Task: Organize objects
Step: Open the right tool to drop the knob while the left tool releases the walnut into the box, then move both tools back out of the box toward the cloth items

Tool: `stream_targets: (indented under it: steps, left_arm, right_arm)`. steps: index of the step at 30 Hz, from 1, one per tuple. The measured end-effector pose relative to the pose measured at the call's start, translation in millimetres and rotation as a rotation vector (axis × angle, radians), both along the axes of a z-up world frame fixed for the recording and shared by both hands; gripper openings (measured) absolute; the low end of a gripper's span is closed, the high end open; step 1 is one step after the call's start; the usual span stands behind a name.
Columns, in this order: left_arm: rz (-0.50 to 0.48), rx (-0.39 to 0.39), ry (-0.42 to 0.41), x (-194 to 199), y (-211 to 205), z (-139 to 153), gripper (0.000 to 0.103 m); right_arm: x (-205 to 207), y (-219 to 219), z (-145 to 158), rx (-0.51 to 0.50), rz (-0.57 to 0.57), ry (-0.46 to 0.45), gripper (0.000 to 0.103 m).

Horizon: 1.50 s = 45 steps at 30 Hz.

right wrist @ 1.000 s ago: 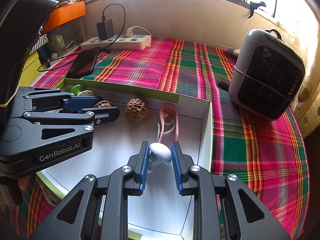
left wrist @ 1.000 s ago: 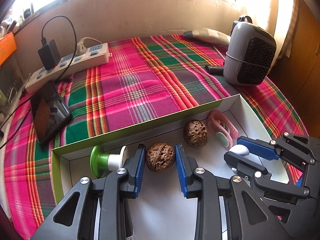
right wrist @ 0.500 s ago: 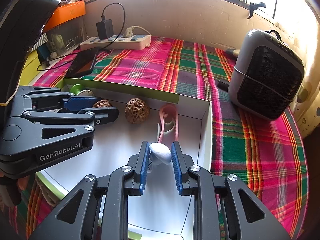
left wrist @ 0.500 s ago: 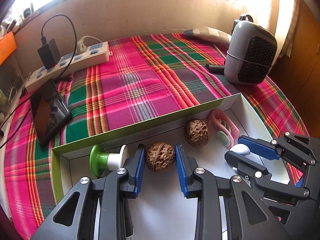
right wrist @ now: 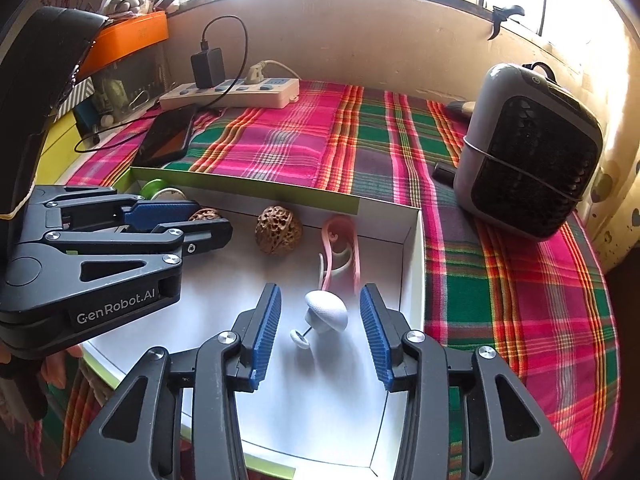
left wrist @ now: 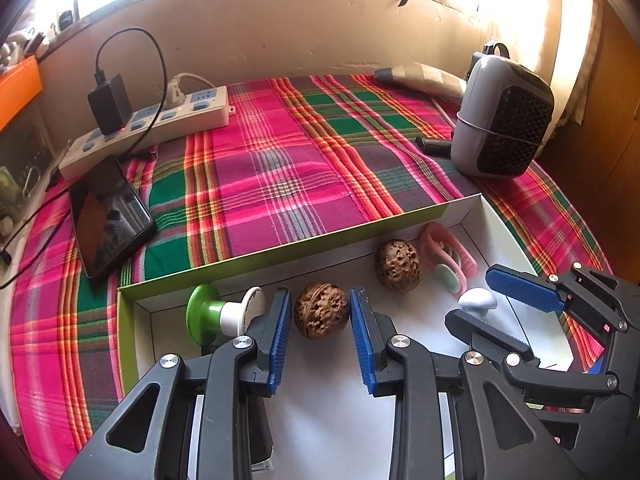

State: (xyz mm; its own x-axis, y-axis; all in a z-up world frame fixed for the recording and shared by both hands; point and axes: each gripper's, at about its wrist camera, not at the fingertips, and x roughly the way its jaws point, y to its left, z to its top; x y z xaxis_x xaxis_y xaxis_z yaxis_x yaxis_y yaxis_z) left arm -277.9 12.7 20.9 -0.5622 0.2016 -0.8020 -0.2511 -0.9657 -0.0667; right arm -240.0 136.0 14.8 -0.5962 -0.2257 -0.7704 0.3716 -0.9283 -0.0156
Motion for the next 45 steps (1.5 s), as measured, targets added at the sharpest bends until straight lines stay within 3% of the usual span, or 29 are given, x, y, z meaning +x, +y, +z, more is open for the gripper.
stream_targets:
  steps: [22, 45]
  left_arm:
    - [0.013, 0.029, 0.062, 32, -8, 21, 0.031]
    - [0.056, 0.048, 0.163, 127, -26, 45, 0.031]
  right_arm:
    - [22, 4, 10, -0.027, -0.032, 0.018, 0.043]
    - [82, 18, 24, -0.118, -0.079, 0.045, 0.043]
